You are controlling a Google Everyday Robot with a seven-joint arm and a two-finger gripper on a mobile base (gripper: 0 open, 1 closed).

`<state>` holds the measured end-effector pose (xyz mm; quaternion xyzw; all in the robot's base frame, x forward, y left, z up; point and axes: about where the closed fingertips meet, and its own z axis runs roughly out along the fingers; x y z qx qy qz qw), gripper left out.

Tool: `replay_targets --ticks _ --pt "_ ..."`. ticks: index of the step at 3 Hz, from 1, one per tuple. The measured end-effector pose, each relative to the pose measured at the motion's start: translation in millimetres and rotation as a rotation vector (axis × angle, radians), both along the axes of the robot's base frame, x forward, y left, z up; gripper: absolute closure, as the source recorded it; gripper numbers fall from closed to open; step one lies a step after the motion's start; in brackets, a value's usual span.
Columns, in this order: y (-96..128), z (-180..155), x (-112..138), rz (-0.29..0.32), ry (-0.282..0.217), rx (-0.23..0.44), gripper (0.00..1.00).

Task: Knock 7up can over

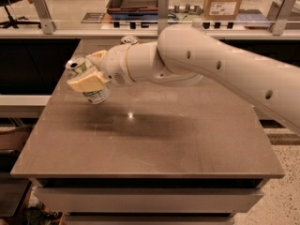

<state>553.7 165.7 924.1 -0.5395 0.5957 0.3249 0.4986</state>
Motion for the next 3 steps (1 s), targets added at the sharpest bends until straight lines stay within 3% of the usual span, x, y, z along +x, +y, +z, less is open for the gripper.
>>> replay_targets --ticks 1,2,3 --pt "-17.1 2.9 1.7 -0.068 -0.027 -0.168 1.00" --pt "-32.7 -3.3 7.6 -0.131 0.033 -0.244 1.00" --pt "-38.5 -15.9 14.5 -0.162 0.102 -0.262 1.00"
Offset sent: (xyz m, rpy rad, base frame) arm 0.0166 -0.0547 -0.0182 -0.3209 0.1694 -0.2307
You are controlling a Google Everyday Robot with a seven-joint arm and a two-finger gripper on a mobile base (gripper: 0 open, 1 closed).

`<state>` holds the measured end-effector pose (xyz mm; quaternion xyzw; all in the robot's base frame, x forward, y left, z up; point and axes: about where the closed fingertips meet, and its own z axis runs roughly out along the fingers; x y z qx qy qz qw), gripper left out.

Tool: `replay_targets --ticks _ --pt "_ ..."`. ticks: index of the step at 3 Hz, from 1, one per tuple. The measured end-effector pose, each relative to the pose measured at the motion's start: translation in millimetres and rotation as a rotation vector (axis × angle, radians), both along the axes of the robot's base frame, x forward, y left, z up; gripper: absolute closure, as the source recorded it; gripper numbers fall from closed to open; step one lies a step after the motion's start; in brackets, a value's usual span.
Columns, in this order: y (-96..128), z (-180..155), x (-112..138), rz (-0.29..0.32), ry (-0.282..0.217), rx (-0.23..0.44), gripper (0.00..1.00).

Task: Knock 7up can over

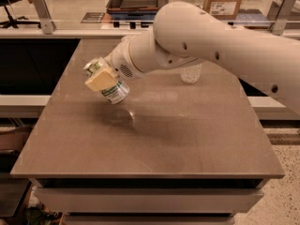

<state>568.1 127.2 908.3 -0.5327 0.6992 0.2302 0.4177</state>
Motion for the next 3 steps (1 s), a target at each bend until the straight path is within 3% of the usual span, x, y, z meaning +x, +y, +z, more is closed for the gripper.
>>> replay_targets --ticks 1,3 --pt "1.7 -17.8 4.5 -0.018 0.052 -0.041 1.00" --pt "21.9 -44.8 5.1 -0.022 0.115 -0.215 1.00"
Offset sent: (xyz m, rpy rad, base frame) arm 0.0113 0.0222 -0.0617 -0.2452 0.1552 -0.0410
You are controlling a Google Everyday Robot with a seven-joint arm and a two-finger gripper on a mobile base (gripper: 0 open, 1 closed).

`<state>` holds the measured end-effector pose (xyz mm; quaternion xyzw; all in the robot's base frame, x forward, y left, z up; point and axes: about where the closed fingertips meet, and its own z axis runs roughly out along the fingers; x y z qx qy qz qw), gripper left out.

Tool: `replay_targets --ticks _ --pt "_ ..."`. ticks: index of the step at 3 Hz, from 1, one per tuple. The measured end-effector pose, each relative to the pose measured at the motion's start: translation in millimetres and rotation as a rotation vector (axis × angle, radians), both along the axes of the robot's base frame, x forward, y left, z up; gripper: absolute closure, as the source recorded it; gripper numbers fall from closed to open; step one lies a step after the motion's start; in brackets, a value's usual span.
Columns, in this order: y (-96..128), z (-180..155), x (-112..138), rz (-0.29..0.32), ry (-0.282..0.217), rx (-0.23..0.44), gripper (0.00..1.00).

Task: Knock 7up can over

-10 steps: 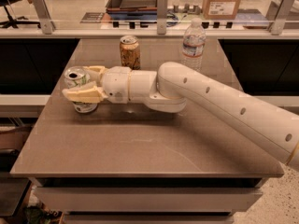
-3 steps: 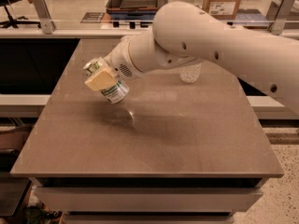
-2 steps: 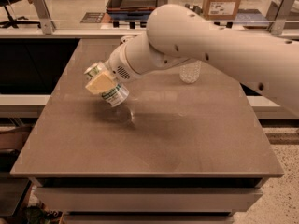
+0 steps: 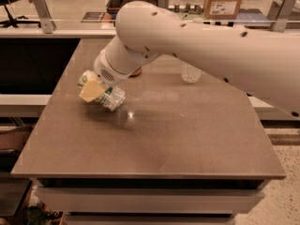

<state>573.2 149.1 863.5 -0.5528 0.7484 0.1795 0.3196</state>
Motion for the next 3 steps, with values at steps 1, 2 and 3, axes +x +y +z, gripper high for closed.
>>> replay_targets --ticks 1,2,3 --pt "0.0 0.2 0.0 0.000 0.000 0.000 1.00" --pt "11.0 -5.4 -3.4 0.029 0.005 -0.046 1.00" --pt "45.7 -22.2 -12.4 0.150 0.026 -0.180 1.00"
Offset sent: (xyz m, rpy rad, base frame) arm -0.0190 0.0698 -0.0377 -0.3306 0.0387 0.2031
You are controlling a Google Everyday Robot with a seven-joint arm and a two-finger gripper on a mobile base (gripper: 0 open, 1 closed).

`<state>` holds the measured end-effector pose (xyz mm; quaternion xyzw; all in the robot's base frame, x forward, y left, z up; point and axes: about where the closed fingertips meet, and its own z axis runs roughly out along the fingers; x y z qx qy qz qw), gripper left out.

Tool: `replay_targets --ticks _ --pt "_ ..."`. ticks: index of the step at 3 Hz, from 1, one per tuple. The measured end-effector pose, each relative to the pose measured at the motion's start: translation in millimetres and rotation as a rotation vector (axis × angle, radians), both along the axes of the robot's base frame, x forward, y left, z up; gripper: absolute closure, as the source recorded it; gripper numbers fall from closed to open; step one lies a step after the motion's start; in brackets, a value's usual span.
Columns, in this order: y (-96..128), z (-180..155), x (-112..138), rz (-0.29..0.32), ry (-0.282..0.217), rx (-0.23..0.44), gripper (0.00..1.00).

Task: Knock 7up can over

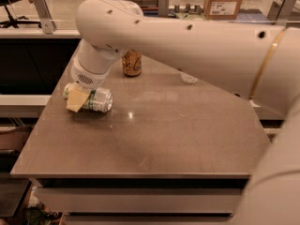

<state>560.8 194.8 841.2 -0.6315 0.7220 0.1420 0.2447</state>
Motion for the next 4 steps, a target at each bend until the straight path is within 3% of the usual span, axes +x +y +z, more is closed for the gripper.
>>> replay_targets --ticks 1,2,4 --pt "4.3 -3.1 -8.3 0.030 0.016 -0.033 1.00" --pt "5.0 -2.2 -8.9 0.032 0.014 -0.033 0.82" --pt "5.0 -0.8 -10.5 0.033 0.011 -0.033 0.36"
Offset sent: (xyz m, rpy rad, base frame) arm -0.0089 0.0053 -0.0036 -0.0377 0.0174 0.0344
